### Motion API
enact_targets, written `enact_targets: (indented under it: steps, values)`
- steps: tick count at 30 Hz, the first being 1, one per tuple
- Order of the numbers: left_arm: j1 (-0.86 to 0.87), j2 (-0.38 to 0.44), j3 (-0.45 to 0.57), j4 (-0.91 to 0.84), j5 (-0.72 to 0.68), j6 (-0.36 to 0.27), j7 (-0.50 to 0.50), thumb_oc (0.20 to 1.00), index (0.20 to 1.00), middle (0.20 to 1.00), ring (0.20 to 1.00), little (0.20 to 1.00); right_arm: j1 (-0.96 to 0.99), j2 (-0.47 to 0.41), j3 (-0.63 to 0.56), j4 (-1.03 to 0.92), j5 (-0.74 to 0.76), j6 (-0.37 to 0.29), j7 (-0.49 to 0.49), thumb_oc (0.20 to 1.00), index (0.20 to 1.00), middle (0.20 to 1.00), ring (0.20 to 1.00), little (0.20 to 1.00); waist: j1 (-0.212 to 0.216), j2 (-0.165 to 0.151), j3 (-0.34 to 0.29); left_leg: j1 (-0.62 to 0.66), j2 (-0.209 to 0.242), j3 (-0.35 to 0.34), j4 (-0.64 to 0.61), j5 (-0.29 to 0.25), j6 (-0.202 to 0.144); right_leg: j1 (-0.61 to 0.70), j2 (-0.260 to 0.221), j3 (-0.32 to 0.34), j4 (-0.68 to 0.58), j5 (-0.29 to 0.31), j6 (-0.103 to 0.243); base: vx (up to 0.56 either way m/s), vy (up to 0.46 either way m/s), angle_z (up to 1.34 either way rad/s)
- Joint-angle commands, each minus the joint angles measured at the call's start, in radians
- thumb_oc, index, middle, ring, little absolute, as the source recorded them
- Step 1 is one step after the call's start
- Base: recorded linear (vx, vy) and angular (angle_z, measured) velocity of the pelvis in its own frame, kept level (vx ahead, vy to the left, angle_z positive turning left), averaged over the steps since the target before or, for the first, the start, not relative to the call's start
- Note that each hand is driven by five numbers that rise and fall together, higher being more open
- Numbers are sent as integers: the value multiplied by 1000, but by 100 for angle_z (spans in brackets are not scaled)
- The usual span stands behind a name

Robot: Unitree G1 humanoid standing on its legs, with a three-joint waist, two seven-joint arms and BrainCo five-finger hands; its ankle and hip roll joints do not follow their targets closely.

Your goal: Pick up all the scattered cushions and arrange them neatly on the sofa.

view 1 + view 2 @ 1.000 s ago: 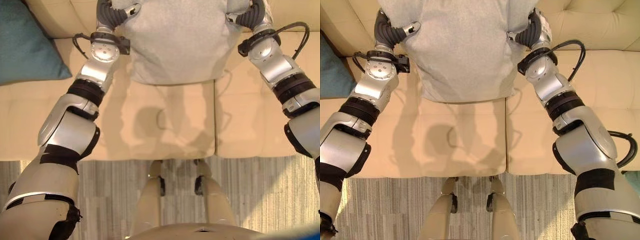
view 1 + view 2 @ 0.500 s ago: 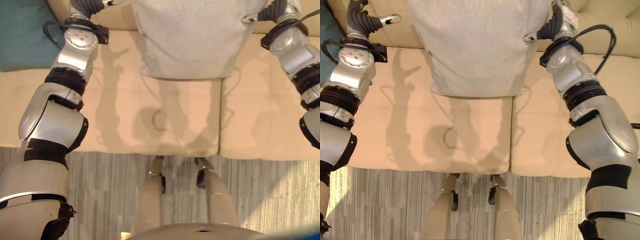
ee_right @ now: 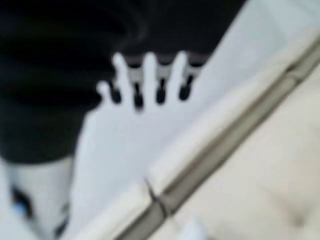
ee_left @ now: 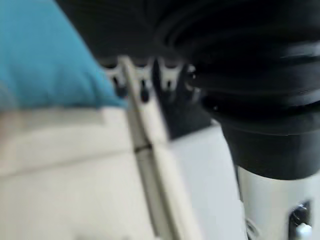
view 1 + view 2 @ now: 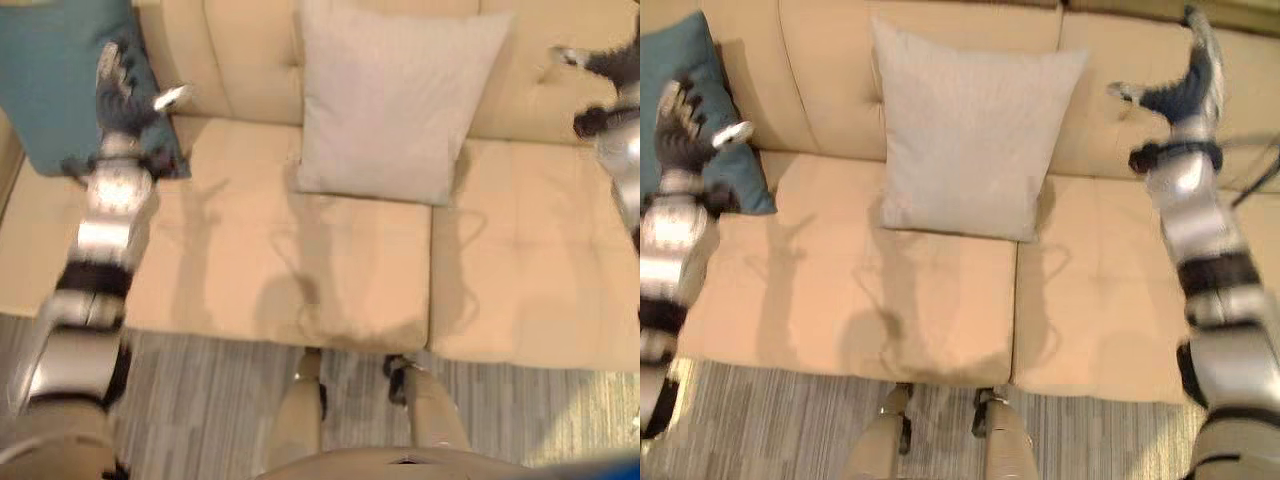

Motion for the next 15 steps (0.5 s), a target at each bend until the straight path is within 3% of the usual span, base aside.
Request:
enact_targets:
  steps: [1, 8, 10, 15]
  values:
    - [58, -47, 65, -13, 72, -27, -59, 1000, 1000, 1000, 1000, 1000, 102, 12, -71, 1, -61, -41, 45, 1000, 1000, 1000, 1000, 1000, 9, -63, -40, 119, -11, 54, -2, -103, -51, 210, -7, -32, -351, 147, 86, 75, -31, -3]
    - [472, -211, 190, -65, 189, 37, -178, 1000, 1000, 1000, 1000, 1000, 509, 167, -200, -122, -135, -52, 228, 1000, 1000, 1000, 1000, 1000, 3, -47, -72, 263, -3, 73, -2, -131, -35, 358, -16, -43, -351, 115, 75, 56, -12, 2]
    - [538, -264, 188, 43, 243, 67, -220, 1000, 1000, 1000, 1000, 1000, 598, 223, -194, -77, -159, -60, 275, 1000, 1000, 1000, 1000, 1000, -3, -41, -83, 309, 1, 80, 0, -137, -31, 406, -14, -38, -349, 106, 70, 2, -4, 6]
    - [574, -294, 162, 175, 340, 86, -249, 1000, 1000, 1000, 1000, 1000, 646, 261, -166, 5, -186, -69, 312, 1000, 1000, 1000, 1000, 1000, -9, -35, -84, 347, 8, 92, 2, -143, -27, 443, -10, -33, -345, 97, 64, -22, -11, -5]
